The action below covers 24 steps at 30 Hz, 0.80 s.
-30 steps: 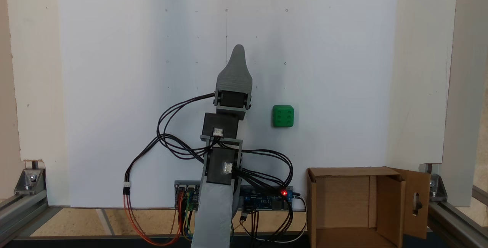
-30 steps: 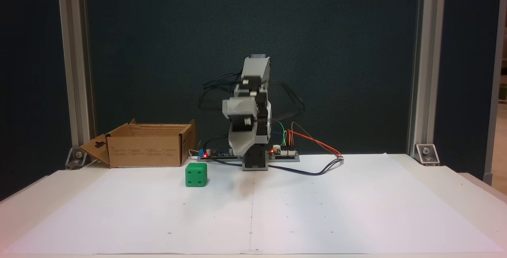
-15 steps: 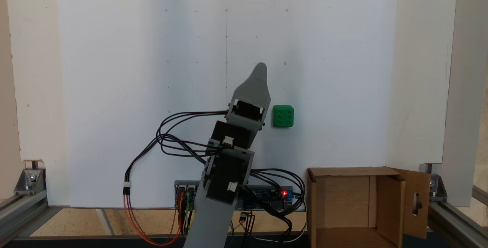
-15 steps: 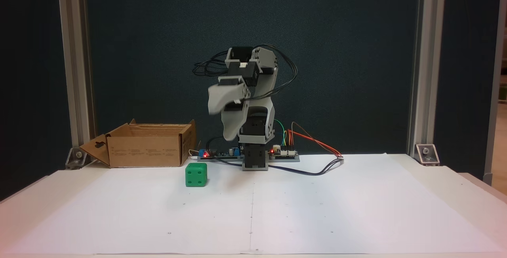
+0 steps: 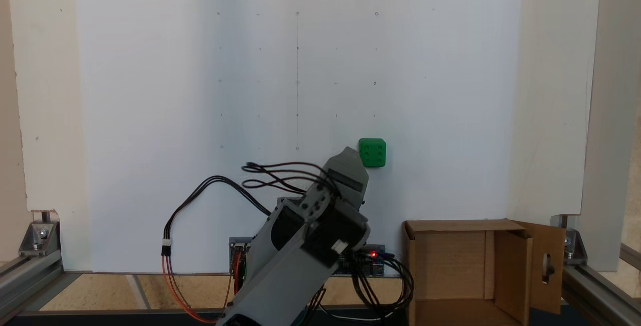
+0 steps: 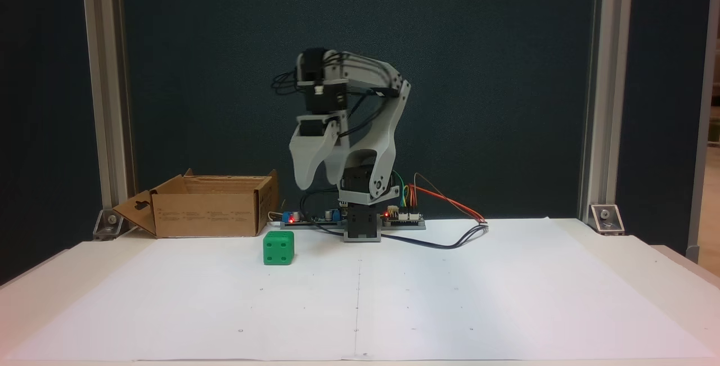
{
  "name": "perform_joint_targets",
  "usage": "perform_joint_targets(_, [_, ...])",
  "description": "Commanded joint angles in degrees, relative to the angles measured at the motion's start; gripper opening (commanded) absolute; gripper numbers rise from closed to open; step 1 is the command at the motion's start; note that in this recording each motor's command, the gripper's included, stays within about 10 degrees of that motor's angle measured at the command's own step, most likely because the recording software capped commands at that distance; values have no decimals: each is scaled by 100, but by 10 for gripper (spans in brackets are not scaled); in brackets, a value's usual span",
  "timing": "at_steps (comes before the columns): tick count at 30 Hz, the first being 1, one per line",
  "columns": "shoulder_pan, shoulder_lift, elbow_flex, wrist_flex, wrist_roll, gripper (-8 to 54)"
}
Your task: Grasp a green dice and put it in the bin.
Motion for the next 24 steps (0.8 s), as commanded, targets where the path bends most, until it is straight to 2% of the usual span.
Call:
perform_joint_targets(1, [185, -79, -378, 229, -930, 486])
perform_joint_targets(13, [809, -659, -422, -1617, -3155, 486])
perform_joint_targets(24, [1687, -1151, 158, -2232, -3981, 485])
